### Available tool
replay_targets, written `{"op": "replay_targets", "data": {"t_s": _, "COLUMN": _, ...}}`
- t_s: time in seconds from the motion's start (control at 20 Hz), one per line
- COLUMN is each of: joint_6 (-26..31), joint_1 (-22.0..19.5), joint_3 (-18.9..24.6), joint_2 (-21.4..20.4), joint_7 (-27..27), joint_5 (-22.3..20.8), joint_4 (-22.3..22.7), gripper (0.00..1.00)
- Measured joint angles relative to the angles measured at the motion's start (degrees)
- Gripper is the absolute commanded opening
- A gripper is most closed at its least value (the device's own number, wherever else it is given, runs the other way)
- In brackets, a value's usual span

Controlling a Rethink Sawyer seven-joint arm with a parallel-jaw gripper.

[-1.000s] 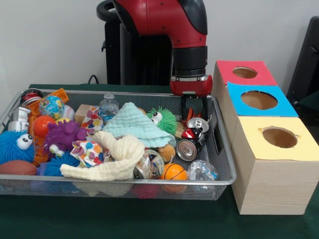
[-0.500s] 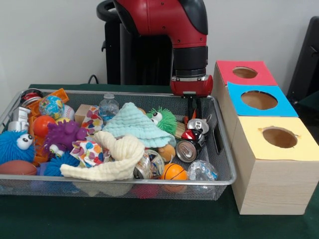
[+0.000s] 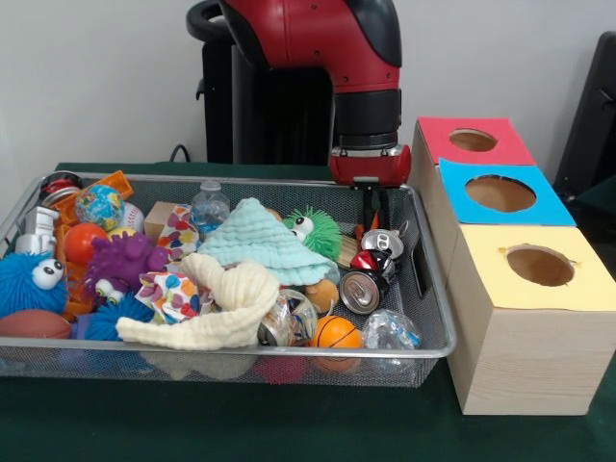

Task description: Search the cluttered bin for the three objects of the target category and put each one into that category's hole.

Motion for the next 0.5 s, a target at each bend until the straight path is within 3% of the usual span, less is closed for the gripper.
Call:
{"op": "replay_targets", "data": {"t_s": 0.3, "joint_6": 0.59, "joint_1": 1.15, "joint_3": -0.04, "joint_2": -3.23, "joint_7": 0.04, "joint_5": 2.89, "joint_4": 3.3, "gripper": 0.0}}
{"op": "replay_targets", "data": {"t_s": 0.5, "joint_6": 4.02, "joint_1": 2.18, "joint_3": 0.09, "joint_2": -9.53, "joint_7": 0.04, "joint_5": 5.73, "joint_4": 7.88, "gripper": 0.0}}
